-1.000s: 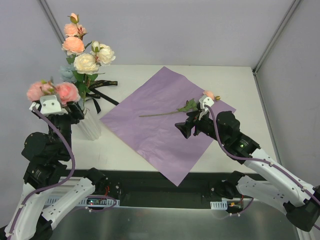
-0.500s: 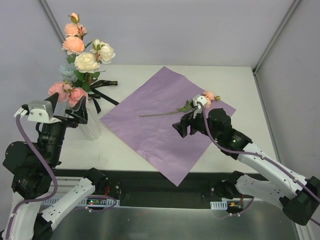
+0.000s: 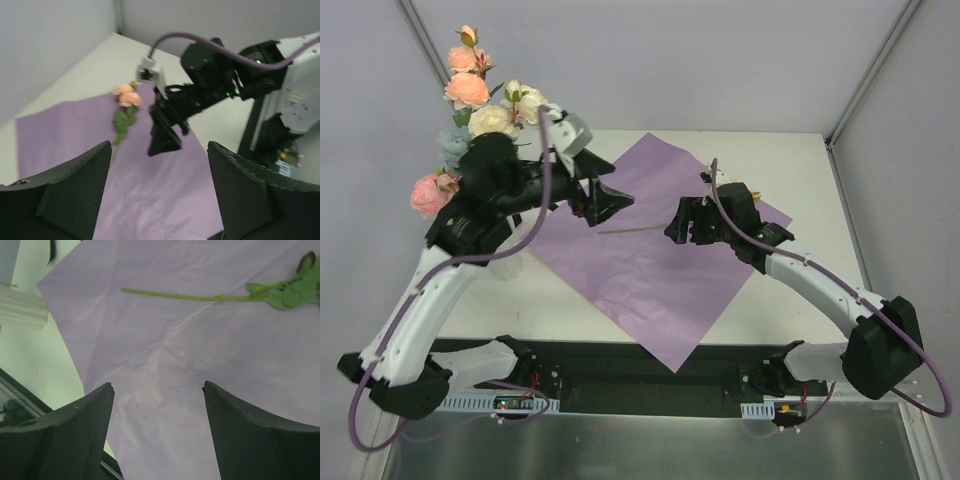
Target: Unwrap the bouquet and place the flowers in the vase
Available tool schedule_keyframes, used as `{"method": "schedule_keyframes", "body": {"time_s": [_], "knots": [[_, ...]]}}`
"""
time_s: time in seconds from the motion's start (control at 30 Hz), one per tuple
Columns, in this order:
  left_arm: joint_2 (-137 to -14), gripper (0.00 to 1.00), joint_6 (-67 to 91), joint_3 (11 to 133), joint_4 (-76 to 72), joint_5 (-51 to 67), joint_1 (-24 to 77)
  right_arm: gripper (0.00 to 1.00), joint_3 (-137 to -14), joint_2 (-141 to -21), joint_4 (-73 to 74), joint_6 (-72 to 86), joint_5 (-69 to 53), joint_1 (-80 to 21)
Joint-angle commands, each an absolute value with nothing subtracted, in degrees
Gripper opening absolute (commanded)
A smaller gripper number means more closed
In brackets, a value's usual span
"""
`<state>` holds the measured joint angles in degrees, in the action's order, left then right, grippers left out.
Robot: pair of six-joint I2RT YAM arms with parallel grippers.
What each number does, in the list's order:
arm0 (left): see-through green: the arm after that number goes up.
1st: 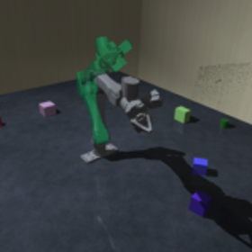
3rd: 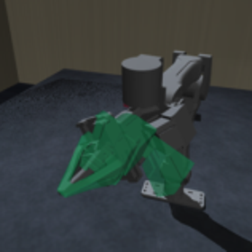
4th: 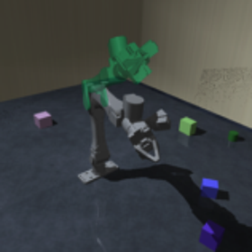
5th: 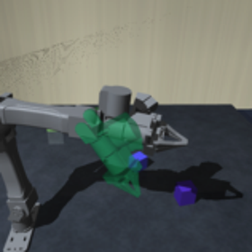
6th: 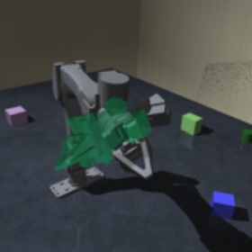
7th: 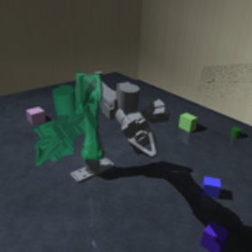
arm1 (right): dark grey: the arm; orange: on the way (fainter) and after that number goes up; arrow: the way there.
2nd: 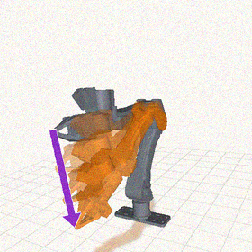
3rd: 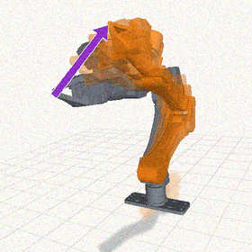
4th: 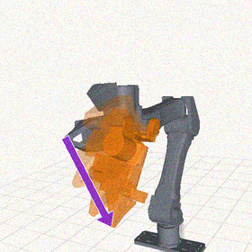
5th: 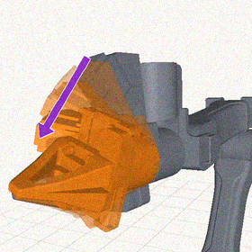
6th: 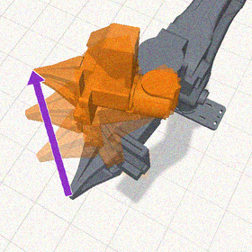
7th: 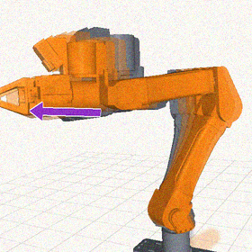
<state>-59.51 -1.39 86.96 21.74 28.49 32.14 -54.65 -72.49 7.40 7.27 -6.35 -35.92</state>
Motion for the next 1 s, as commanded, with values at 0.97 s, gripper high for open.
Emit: {"method": "schedule_keyframes", "body": {"time_s": [0.97], "knots": [[-80.0,0.60,-3.1,82.2,32.3,16.0,34.5,0.48,-91.8,-115.8,39.9,75.1,13.4,-29.1]]}}
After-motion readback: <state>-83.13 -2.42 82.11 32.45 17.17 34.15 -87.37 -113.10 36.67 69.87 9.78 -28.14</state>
